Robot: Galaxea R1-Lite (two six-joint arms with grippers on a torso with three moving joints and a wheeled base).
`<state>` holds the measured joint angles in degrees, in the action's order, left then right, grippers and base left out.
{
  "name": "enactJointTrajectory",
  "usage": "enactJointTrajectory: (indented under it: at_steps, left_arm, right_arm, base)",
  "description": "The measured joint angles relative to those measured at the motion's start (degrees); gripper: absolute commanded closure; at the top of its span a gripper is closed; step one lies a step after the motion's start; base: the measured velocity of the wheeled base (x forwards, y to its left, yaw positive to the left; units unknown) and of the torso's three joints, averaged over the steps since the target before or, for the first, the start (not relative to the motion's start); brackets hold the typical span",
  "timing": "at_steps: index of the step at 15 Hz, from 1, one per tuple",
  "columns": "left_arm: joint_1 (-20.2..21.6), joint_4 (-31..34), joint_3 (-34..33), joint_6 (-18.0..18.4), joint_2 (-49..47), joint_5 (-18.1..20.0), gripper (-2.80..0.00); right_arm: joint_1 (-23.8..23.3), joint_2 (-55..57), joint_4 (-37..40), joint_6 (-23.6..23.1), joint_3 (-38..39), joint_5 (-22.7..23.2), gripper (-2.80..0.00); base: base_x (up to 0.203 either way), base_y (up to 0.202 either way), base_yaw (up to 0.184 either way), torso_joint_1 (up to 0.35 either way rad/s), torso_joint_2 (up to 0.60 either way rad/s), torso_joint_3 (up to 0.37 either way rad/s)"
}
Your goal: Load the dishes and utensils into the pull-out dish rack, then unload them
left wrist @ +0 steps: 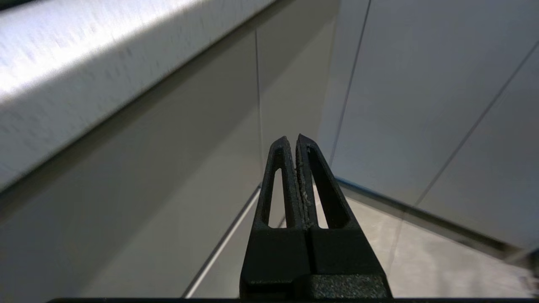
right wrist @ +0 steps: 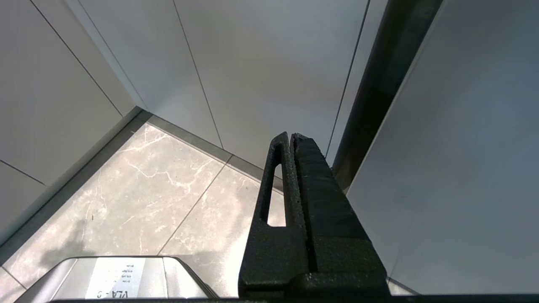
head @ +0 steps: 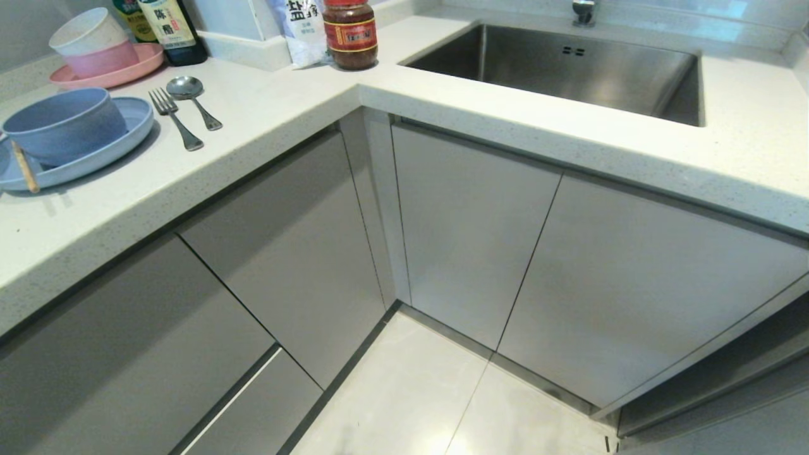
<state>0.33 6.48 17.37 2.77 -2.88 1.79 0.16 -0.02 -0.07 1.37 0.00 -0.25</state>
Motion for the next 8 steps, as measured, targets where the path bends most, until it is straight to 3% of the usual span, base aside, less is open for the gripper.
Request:
enactJointTrajectory:
  at_steps: [4, 8]
  left_arm:
    - [0.07, -12.85, -15.06, 1.46, 2.41, -1.14, 0.0]
    - [0.09, -8.49, -17.26, -0.68, 2.9, -1.17, 0.0]
  right_arm:
    - [0.0, 0.0, 0.0, -0.02, 0.0, -0.02, 0.0]
    - [0.0, -0.01, 0.0, -0.01, 0.0, -0.02, 0.0]
  base:
    - [0.0, 0.0, 0.0, 0.0, 0.0, 0.0]
    - [0.0, 0.0, 0.0, 0.0, 0.0, 0.0]
